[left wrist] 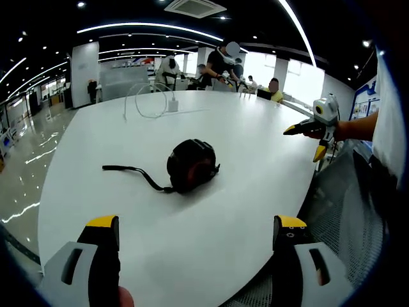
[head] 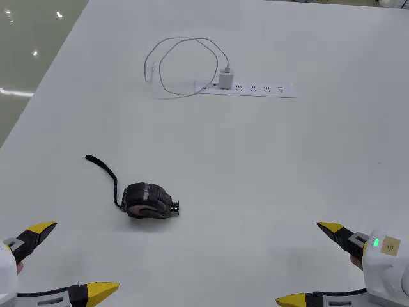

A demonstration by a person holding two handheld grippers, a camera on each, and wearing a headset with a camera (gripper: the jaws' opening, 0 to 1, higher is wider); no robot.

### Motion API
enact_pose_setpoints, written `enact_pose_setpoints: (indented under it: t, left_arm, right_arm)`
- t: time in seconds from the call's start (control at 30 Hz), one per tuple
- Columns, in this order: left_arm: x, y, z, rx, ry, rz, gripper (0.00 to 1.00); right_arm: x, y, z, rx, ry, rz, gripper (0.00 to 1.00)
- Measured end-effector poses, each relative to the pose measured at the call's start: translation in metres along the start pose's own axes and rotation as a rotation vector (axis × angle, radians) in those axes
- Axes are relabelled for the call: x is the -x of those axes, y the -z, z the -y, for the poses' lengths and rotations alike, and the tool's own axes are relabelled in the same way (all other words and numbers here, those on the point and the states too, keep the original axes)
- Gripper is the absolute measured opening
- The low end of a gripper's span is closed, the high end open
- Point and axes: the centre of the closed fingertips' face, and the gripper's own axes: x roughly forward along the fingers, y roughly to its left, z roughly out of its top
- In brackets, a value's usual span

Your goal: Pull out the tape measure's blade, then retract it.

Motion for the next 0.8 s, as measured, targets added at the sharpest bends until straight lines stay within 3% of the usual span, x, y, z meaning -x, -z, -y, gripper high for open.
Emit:
enact_pose_setpoints:
  t: [0.8]
  left_arm:
    - [0.0014,0.0081,0.0034,-0.045,0.014,-0.024,0.99]
  right_arm:
    - [0.0075,0.0082,0.0040,-0.026,0.016,-0.007,0.99]
